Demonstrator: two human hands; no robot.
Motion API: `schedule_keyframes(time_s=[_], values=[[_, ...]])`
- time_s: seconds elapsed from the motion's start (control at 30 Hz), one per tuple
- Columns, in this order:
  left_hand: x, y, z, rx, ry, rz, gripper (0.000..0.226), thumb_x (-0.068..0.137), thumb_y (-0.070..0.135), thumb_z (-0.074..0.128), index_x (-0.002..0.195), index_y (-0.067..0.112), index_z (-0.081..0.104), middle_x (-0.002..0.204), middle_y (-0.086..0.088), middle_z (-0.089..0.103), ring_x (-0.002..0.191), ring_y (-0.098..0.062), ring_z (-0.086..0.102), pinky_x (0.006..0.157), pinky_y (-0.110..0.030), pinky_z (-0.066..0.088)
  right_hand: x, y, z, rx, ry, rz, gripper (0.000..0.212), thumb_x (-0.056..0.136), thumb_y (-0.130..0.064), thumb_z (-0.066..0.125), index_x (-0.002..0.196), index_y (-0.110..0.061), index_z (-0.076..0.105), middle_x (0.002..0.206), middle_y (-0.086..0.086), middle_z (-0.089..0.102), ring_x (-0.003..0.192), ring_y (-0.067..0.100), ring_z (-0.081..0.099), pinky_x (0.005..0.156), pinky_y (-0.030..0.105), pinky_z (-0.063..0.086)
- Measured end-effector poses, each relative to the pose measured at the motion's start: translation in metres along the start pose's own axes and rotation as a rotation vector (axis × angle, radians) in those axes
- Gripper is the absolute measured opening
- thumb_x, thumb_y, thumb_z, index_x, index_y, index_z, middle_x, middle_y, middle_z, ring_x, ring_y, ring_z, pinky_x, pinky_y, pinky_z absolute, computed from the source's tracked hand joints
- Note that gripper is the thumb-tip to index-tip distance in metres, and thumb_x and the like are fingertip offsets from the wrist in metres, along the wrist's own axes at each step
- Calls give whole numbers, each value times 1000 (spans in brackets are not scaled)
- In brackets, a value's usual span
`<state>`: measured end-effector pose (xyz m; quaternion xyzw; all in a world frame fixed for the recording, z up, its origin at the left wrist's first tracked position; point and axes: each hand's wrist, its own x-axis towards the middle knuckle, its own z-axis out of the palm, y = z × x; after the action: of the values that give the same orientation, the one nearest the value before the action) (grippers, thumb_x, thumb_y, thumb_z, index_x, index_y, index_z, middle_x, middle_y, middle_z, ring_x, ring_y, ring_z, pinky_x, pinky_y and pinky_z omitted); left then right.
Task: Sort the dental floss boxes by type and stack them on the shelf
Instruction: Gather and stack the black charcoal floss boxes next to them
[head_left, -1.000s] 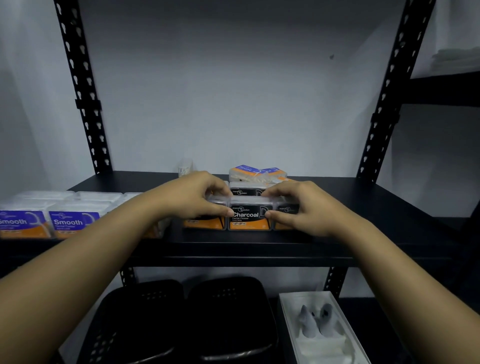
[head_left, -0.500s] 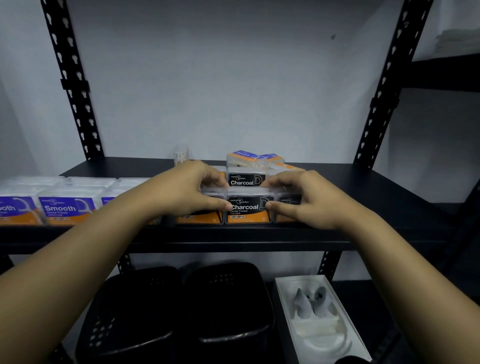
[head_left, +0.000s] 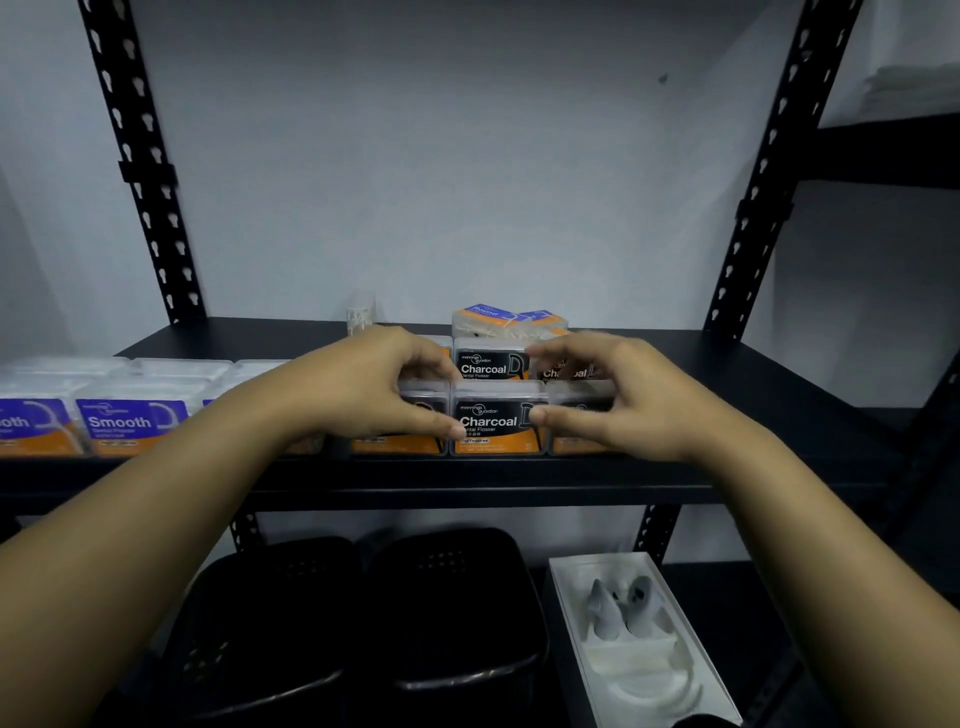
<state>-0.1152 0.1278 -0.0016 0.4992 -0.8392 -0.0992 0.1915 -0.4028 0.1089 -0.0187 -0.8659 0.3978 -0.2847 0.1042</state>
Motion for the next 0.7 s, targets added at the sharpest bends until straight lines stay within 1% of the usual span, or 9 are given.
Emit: schedule_keyframes(time_s=[0.07,0.13,0.2,0.27,0.33,0.4,0.47,0.57,0.7], values=[[-1,2,-9,-110,70,11,54,66,63,83,111,35,70,106,21,72,99,3,65,89,-25,54,4,1,-12,58,94,12,56,85,-62,65,134,-36,61,120,-18,66,113,2,62,99,30,51],[5,1,-21,-246,214,13,49,69,65,78,106,33,72,101,15,73,94,-5,69,82,-27,56,16,6,-22,79,155,44,47,89,-56,64,131,-37,62,118,-16,66,110,4,63,95,35,55],[22,-4,-31,-215,266,-39,40,79,58,75,106,30,72,100,13,73,92,-8,69,80,-29,54,33,14,-27,55,119,90,41,89,-49,69,128,-36,64,117,-16,66,107,5,63,94,38,56],[40,-11,-33,-97,200,-103,35,85,49,73,112,27,72,106,12,71,94,-9,68,80,-26,53,52,18,-29,-19,13,137,38,90,-44,71,126,-37,65,118,-13,67,106,9,64,95,37,54],[57,-19,-30,-41,117,-112,31,89,44,72,114,24,72,111,9,71,97,-10,67,79,-24,51,68,21,-28,-80,-103,174,33,91,-45,70,124,-40,65,120,-11,66,108,13,63,92,35,51],[70,-22,-26,-3,36,-109,28,92,41,69,114,24,73,112,9,72,102,-11,66,86,-27,51,81,20,-25,-107,-194,205,32,92,-47,69,123,-42,66,119,-11,66,110,14,63,92,35,49],[78,-20,-25,31,-41,-117,29,93,42,67,114,23,73,113,8,72,103,-11,65,93,-33,51,91,19,-23,-133,-241,230,33,91,-48,69,123,-40,66,116,-12,66,109,14,63,95,37,50],[86,-16,-25,63,-98,-126,33,93,45,66,115,22,72,113,7,70,99,-10,62,88,-29,46,101,20,-22,-178,-281,255,33,91,-49,69,123,-39,67,116,-9,67,107,17,63,100,40,49],[94,-15,-21,73,-123,-126,34,93,47,65,114,22,73,113,5,71,106,-15,63,96,-33,48,102,25,-22,-182,-316,283,32,91,-53,67,121,-40,69,119,-7,67,110,16,61,97,35,46]])
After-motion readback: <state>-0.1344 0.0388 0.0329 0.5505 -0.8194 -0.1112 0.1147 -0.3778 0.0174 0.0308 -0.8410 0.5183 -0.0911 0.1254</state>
